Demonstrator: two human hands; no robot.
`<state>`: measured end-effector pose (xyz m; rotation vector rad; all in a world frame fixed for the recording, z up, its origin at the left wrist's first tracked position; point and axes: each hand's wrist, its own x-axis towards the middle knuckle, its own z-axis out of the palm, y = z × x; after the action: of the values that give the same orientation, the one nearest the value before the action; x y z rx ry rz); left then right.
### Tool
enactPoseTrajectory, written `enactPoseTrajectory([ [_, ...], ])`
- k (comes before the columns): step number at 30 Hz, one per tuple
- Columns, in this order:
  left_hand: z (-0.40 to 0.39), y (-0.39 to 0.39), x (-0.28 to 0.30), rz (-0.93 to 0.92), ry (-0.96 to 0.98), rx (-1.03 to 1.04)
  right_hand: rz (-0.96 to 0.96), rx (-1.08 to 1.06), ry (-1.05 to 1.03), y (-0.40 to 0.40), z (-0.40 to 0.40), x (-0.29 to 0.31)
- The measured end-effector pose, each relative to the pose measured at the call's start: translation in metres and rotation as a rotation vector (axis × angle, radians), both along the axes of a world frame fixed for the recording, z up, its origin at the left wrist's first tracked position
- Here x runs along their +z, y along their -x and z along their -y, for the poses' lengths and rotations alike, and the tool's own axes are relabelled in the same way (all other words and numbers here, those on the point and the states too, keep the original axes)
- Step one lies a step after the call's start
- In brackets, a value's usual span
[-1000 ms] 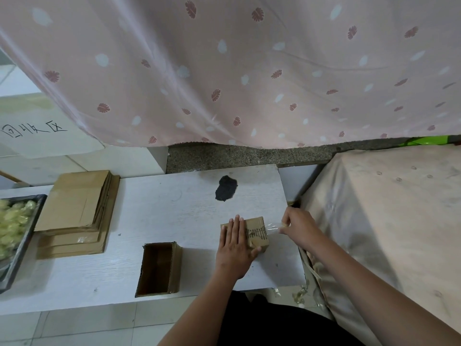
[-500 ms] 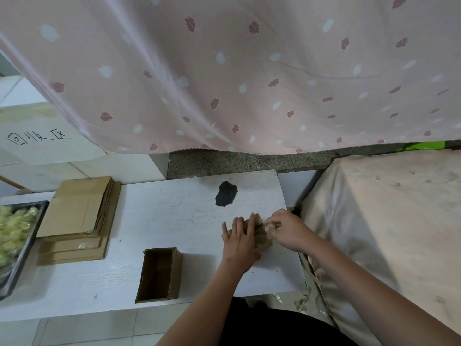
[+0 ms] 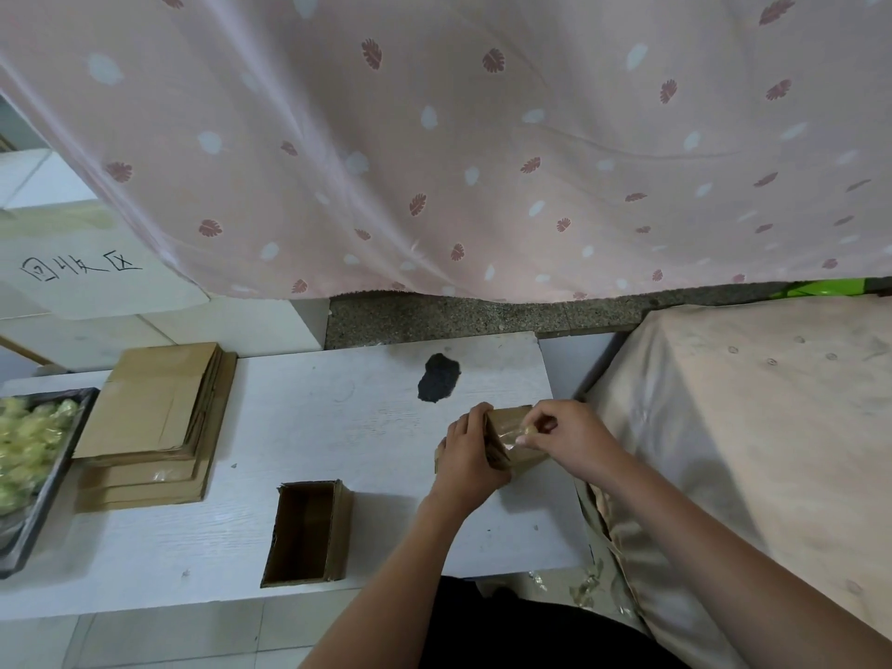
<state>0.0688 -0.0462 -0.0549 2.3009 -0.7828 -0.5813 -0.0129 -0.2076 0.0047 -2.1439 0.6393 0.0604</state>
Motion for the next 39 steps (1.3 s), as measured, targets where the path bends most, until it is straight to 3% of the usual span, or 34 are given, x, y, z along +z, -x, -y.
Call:
enactPoseTrajectory([
  [4,-0.009,-0.001,-0.003,-0.111,0.062,0.038,0.030,-0.041,0.005,-0.002,0.002,-0.001],
  [11,-0.025,-0.003,-0.013,-0.140,0.018,-0.004,0.015,0.053,-0.008,0.003,-0.001,-0.004],
  [15,-0.028,-0.002,-0.016,-0.131,0.003,-0.020,-0.043,0.077,0.112,-0.002,-0.005,-0.008],
  [26,-0.038,-0.005,-0.030,-0.107,-0.051,-0.009,-0.248,0.136,0.080,-0.001,-0.018,-0.011],
  [34,-0.041,0.005,-0.032,-0.025,-0.126,-0.027,-0.216,0.208,0.178,-0.011,-0.028,-0.012],
  [39,-0.042,0.011,-0.030,0.107,-0.319,-0.126,-0.153,0.242,0.139,-0.016,-0.035,-0.018],
])
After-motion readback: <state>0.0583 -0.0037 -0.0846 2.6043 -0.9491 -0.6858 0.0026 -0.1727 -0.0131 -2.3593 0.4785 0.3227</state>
